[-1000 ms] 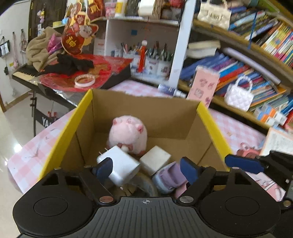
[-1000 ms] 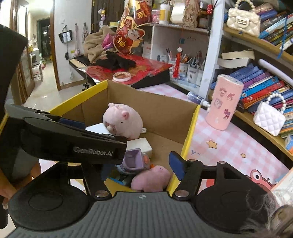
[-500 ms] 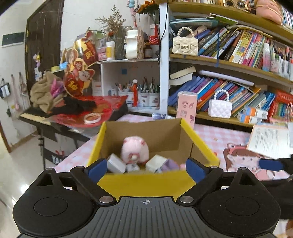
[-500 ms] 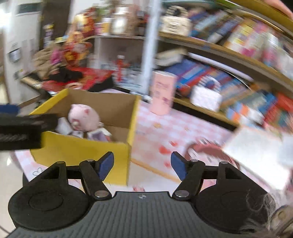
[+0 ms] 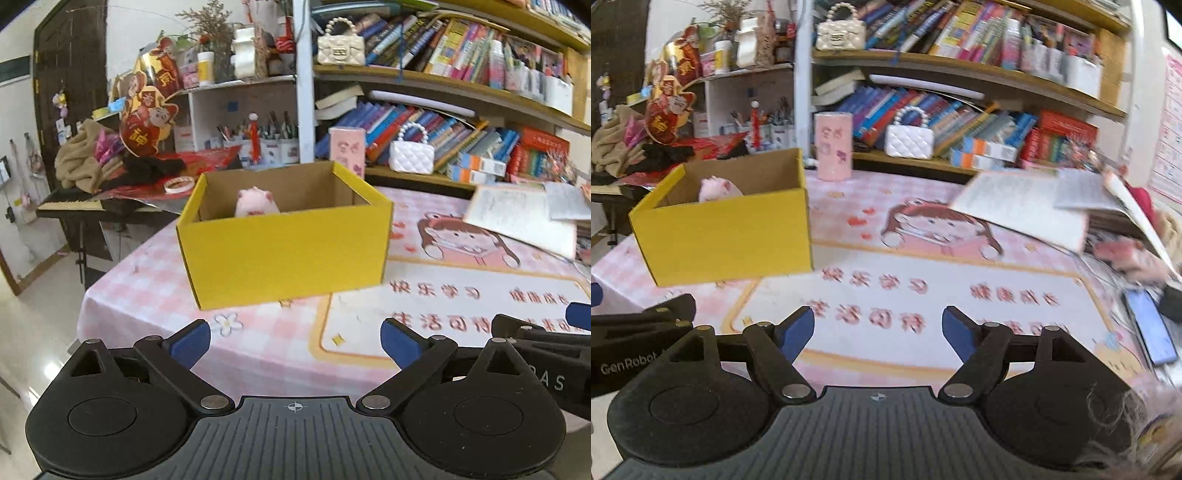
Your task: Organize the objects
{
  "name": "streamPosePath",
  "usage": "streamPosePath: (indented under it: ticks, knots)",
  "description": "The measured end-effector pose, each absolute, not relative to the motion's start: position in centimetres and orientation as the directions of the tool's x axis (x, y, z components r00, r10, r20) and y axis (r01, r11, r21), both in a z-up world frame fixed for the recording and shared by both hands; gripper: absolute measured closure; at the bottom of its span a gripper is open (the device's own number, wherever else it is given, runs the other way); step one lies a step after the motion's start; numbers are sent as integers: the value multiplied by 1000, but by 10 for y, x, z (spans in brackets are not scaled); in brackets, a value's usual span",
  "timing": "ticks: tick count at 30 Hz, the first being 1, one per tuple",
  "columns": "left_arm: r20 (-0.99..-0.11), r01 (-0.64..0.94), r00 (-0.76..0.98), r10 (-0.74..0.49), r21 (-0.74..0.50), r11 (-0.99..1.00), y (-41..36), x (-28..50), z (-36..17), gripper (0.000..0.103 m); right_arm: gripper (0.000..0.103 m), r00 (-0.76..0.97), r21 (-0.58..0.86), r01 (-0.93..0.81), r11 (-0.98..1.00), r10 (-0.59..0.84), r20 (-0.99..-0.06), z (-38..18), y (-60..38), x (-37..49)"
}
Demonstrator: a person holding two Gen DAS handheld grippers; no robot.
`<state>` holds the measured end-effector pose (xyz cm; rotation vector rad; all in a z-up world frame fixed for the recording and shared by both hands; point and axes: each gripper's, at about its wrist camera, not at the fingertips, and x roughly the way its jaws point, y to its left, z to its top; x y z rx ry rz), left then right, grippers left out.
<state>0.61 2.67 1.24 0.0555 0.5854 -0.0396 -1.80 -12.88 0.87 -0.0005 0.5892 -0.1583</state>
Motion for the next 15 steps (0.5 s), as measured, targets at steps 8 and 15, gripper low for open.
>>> streamPosePath:
  ticks: [8,15]
  knots:
    - [-581,91,812,-49,43,995,13,-4,8,1,18,781,-38,261,965,-234,-578,7,-142,-47]
    - [-586,111,809,-50,69,991,-2,-7,5,1,8,759,-41,332,942,-293,-582,5,-154,-55]
